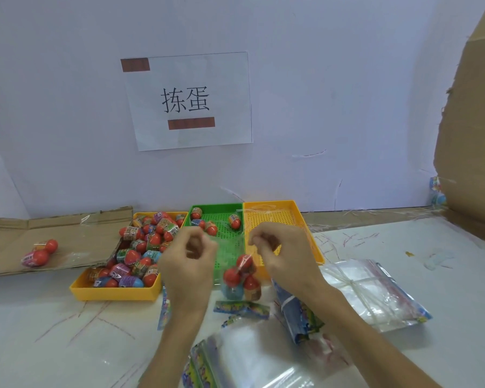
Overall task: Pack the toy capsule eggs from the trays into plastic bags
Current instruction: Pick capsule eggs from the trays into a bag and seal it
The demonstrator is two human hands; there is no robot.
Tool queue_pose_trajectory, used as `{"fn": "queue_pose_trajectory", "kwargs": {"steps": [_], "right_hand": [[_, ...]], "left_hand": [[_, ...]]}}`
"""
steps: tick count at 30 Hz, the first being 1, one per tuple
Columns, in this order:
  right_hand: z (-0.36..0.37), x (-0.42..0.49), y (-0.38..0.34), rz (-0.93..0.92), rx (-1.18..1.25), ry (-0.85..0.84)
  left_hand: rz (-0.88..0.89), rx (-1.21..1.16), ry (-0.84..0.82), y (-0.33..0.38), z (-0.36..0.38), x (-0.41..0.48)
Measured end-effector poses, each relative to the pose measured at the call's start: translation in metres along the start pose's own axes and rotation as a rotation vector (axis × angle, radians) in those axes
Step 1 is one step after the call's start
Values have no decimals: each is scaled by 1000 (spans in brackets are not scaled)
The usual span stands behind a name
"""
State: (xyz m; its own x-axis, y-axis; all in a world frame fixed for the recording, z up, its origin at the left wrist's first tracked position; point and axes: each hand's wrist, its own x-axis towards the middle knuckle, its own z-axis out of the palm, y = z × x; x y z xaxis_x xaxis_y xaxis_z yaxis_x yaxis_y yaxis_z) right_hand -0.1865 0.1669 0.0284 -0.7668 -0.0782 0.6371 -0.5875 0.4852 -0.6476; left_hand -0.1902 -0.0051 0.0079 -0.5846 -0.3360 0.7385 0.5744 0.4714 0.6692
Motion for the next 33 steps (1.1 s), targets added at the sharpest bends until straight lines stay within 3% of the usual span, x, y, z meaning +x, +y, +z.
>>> {"fn": "queue_pose_trajectory", "kwargs": {"steps": [4,6,8,10,12,15,17,20,24,25,29,30,33], "right_hand": [[-10,8,8,219,125,157],[-12,9,10,264,113,183],[-12,9,11,279,101,192],[-11,9,12,277,81,190],[-10,9,12,263,61,184],[-8,8,12,230,36,164],[-8,8,12,215,44,143],[-10,8,9,204,123,79],[-12,9,5,217,223,29],[-12,9,5,223,235,22],[-14,10,4,239,304,13],[-14,10,4,244,331,8],[-14,11,3,262,398,-4]], "left_hand": [[-589,-249,441,-24,-17,21],[-689,-377,595,-29,-22,26],[-682,-463,675,-26,-25,28],[-653,-526,615,-23,-24,28],[-605,-455,432,-21,-21,26],[-353,-57,70,-13,-16,21],[-163,98,-81,-8,-12,17],[-234,-191,-271,5,-7,10],[-804,-1053,-175,17,-6,18],[-858,-1112,-133,16,-9,20],[-757,-878,-113,20,-11,23],[-840,-980,-94,23,-9,25],[-712,-1037,-185,30,-8,19]]}}
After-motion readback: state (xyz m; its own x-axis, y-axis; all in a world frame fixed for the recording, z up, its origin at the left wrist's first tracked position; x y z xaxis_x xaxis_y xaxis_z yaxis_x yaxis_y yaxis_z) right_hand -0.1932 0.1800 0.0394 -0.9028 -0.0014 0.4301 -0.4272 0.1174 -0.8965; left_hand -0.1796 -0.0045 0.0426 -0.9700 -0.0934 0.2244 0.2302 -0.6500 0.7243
